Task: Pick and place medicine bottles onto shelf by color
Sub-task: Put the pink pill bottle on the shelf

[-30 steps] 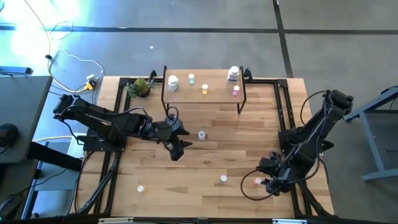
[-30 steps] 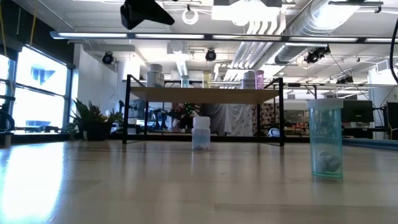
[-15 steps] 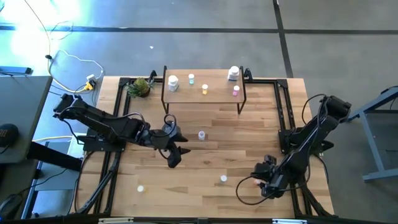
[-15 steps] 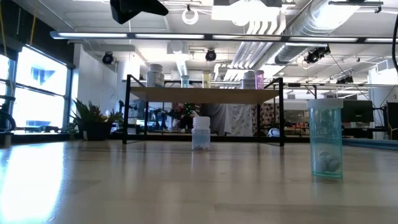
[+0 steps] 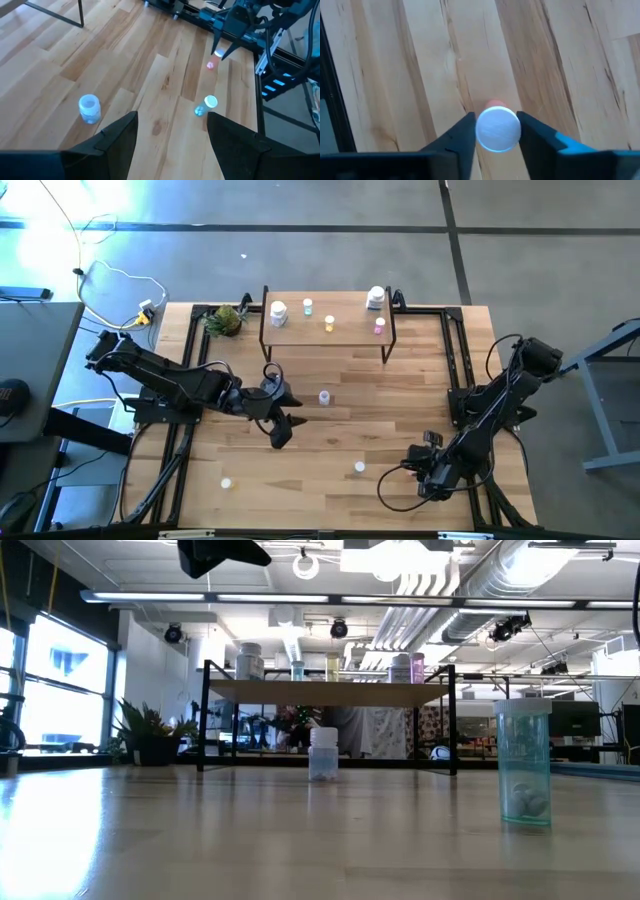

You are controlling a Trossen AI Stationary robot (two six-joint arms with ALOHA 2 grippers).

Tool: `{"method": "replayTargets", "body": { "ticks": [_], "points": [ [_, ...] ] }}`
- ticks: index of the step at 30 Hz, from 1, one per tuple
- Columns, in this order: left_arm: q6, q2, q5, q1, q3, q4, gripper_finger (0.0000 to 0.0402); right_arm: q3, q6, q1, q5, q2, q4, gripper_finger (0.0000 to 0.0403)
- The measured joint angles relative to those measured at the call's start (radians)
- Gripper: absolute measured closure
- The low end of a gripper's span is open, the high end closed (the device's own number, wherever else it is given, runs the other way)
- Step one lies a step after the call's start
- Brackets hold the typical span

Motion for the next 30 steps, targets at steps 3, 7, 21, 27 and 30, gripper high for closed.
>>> {"method": "replayTargets", "body": {
  "ticks": [3, 7, 21, 27, 30],
  "points": [
    [0.001, 0.0, -0.006, 0.001, 0.0, -0.001, 0.0174, 0.004, 0.0, 0.0, 0.0, 0.0, 0.004, 0.0309],
    [0.001, 0.0, -0.009, 0.021, 0.0, -0.029, 0.0174, 0.039, -0.014, -0.001, 0.0, -0.002, 0.004, 0.0318],
    [0.168, -0.026, 0.068, 0.194, 0.001, -0.077, 0.0174, 0.257, -0.279, -0.215, 0.0, -0.006, -0.14, 0.0308],
    [0.278, -0.028, 0.107, 0.273, 0.001, -0.076, 0.0174, 0.361, -0.483, -0.397, 0.0, -0.006, -0.204, 0.03],
    [0.312, -0.036, 0.124, 0.312, 0.001, -0.078, 0.0174, 0.411, -0.59, -0.494, -0.008, -0.006, -0.219, 0.0299]
  ]
}}
